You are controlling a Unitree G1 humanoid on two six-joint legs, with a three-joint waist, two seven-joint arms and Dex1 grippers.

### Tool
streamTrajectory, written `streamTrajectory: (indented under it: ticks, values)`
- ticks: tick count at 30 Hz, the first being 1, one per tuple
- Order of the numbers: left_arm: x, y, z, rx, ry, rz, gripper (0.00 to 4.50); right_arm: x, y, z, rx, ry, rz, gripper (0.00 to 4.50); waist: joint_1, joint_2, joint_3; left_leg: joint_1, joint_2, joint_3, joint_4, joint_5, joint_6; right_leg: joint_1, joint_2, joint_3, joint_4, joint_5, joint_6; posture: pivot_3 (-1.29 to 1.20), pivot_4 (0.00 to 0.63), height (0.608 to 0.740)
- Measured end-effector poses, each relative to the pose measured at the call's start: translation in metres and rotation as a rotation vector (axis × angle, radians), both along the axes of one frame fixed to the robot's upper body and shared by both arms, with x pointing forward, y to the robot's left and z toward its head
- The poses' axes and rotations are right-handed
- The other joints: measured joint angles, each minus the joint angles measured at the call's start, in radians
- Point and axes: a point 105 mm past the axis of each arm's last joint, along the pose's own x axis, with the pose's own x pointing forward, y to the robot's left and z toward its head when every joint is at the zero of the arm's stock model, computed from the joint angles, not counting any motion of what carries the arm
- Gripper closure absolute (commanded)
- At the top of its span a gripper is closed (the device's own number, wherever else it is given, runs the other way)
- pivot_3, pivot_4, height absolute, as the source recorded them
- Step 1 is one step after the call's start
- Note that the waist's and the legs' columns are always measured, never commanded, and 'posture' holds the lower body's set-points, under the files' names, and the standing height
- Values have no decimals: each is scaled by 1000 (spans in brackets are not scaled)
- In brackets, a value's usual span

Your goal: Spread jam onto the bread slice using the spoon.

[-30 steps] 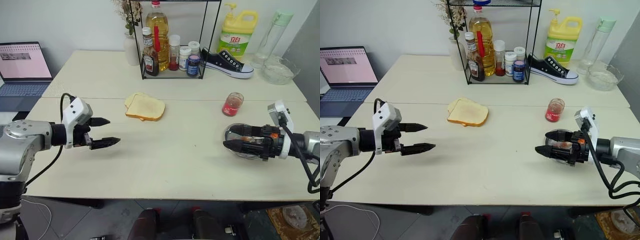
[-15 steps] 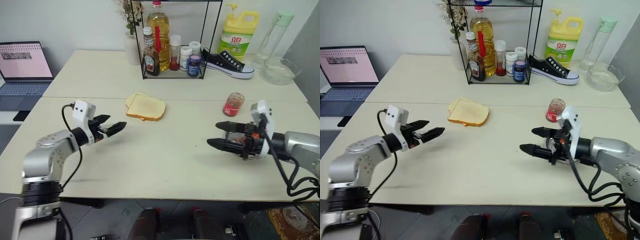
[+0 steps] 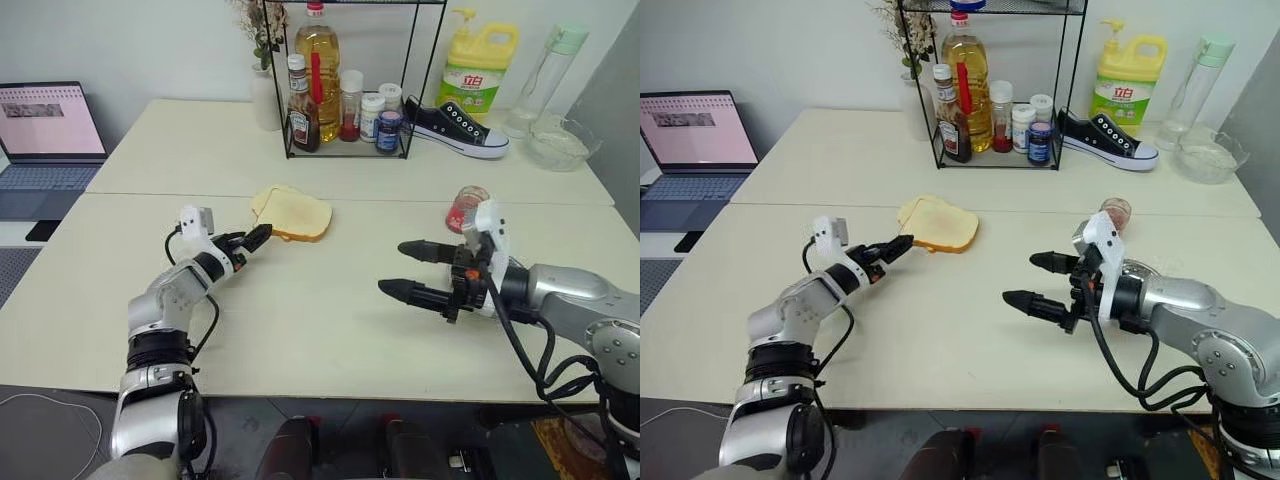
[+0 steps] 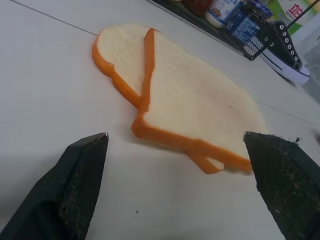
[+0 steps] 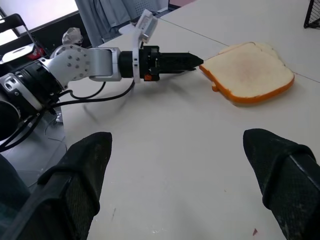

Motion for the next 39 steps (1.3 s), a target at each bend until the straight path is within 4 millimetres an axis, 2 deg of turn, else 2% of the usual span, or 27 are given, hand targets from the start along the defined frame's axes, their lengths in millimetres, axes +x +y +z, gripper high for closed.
streamTrajectory:
  ticks: [4, 7, 12, 19, 23, 26, 30, 32, 36, 39]
  values:
    - [10, -3, 0, -27, -3, 23, 0, 1, 0, 0, -1, -3, -11, 33, 0, 0, 0, 0, 0, 0, 0, 0, 0, 0, 0, 0, 0, 0, 0, 0, 150, 740]
    - [15, -5, 1, -55, 6, 28, 558, 0, 0, 1, -4, -8, -11, 0, 1, 0, 0, 0, 0, 0, 0, 0, 0, 0, 0, 0, 0, 0, 0, 0, 150, 740]
    - [14, -6, -5, -71, 23, 15, 2158, 1, -2, 2, -3, -14, -23, 0, -1, 0, 0, 0, 0, 0, 0, 0, 0, 0, 0, 0, 0, 0, 0, 0, 150, 740]
    - [13, -4, -4, -70, 16, 2, 4455, 1, -3, 2, -6, -14, -27, 0, -2, 0, 0, 0, 0, 0, 0, 0, 0, 0, 0, 0, 0, 0, 0, 0, 150, 740]
    - [14, -4, -6, -63, 26, -11, 4486, 3, -4, 2, -4, -9, -31, 0, -1, 0, 0, 0, 0, 0, 0, 0, 0, 0, 0, 0, 0, 0, 0, 0, 150, 740]
    - [17, -5, 0, -56, 14, -18, 4486, 3, -5, 2, -3, -6, -34, 0, -1, 0, 0, 0, 0, 0, 0, 0, 0, 0, 0, 0, 0, 0, 0, 0, 150, 740]
    - [18, -10, 19, -27, -29, -77, 4486, 5, -8, 3, -4, -11, -44, 0, -1, -1, 0, 0, -1, 0, 0, 0, 0, 0, 0, 0, 0, 0, 0, 0, 150, 740]
    - [14, -21, 39, 18, -67, -174, 4486, 6, -14, 4, -17, -12, -56, 0, -1, -1, 0, 0, -1, 0, 0, 0, 0, 0, 0, 0, 0, 0, 0, 0, 150, 740]
    - [-19, -57, 95, 204, -215, -493, 4486, 8, -34, 14, -61, -36, -93, 0, -3, -1, 1, -1, 0, 1, -1, 0, 0, -1, 0, 1, -1, 0, 0, 0, 150, 740]
    - [-60, -79, 104, 403, -256, -775, 4486, 1, -50, 23, -105, -27, -83, 0, -9, 0, 0, 0, 0, 1, -2, 0, 0, 0, 0, 2, -1, 0, 0, 0, 150, 740]
